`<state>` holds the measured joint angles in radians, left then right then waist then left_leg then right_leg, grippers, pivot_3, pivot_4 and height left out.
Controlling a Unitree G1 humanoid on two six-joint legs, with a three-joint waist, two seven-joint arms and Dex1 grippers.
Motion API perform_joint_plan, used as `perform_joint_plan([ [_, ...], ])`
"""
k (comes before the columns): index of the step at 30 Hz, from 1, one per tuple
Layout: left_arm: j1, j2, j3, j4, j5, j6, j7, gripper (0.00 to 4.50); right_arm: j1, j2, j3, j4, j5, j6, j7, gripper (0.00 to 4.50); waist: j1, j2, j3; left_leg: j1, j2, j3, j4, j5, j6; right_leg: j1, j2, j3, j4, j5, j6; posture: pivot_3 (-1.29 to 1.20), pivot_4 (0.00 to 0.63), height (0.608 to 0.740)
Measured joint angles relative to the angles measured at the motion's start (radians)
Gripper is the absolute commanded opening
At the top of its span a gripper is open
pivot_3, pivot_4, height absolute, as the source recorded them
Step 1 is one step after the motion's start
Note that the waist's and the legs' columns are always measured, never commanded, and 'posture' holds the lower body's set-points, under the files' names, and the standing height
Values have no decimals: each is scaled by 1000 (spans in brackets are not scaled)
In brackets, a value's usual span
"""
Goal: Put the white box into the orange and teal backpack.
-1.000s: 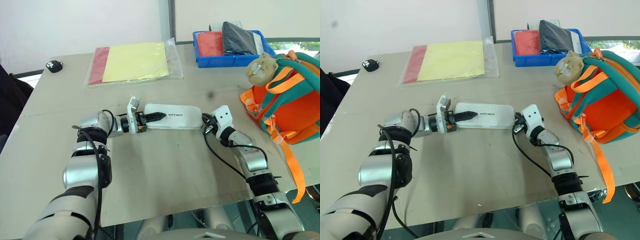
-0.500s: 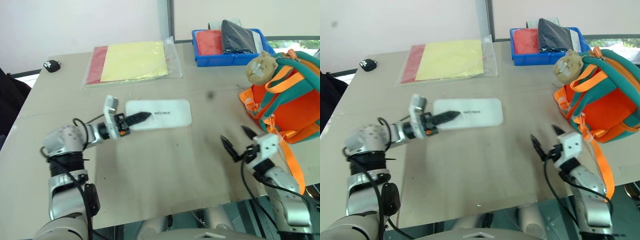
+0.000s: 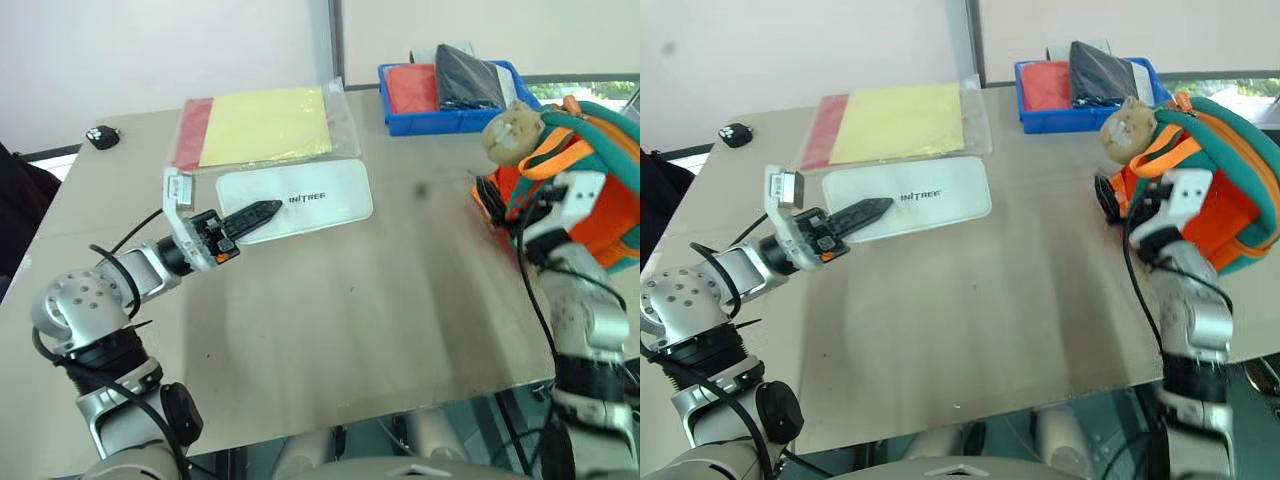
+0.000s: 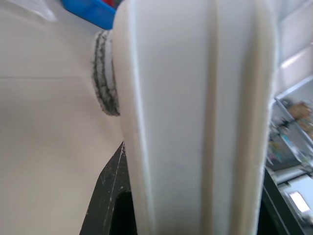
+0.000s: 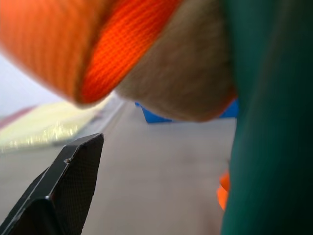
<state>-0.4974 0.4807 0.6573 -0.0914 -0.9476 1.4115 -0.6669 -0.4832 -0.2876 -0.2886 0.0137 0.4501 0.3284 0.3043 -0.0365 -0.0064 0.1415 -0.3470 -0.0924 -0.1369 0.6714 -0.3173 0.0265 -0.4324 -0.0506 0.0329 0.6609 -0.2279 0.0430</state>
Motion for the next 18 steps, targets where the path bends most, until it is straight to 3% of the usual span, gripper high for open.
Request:
perform_joint_plan([
  [2, 24, 6, 9, -3, -6, -17, 23, 1101, -78, -1, 16, 80, -35, -21, -11, 3313, 0, 0, 0, -1, 0, 1, -1, 0, 0, -1, 0, 0, -2, 0, 0, 0, 150, 740],
  [5, 70, 6, 30, -11, -27, -31, 59, 1101, -105, -2, 63, 117, -76, -51, 9, 1887, -5, 0, 0, -2, 0, 1, -2, 0, 0, -2, 0, 0, -4, 0, 0, 0, 150, 740],
  [6, 88, 6, 52, -18, -38, -41, 77, 1101, -106, 0, 88, 129, -89, -57, 25, 1158, -7, 0, 0, -2, 0, 2, -2, 0, 0, -2, 0, 0, -5, 0, 0, 0, 150, 740],
  [9, 113, 7, 88, -30, -61, -63, 105, 1101, -124, 8, 136, 167, -112, -59, 60, 29, -12, 0, 0, -2, 0, 3, -2, 0, 0, -3, 0, 1, -5, 0, 0, 0, 150, 740],
  [14, 127, 8, 96, -36, -103, -113, 128, 1101, -193, 87, 256, 210, -80, 37, 223, 29, -15, 0, 0, -1, 1, 3, -1, 0, 0, -3, 0, 1, 0, 1, 0, 0, 150, 740],
  [18, 126, 60, 79, -22, -108, -163, 112, 1101, -183, 62, 415, -46, 157, 276, 535, 29, -25, -1, 1, -2, 3, 2, -3, 0, 0, -5, 2, 2, -1, 1, -1, 0, 150, 740],
])
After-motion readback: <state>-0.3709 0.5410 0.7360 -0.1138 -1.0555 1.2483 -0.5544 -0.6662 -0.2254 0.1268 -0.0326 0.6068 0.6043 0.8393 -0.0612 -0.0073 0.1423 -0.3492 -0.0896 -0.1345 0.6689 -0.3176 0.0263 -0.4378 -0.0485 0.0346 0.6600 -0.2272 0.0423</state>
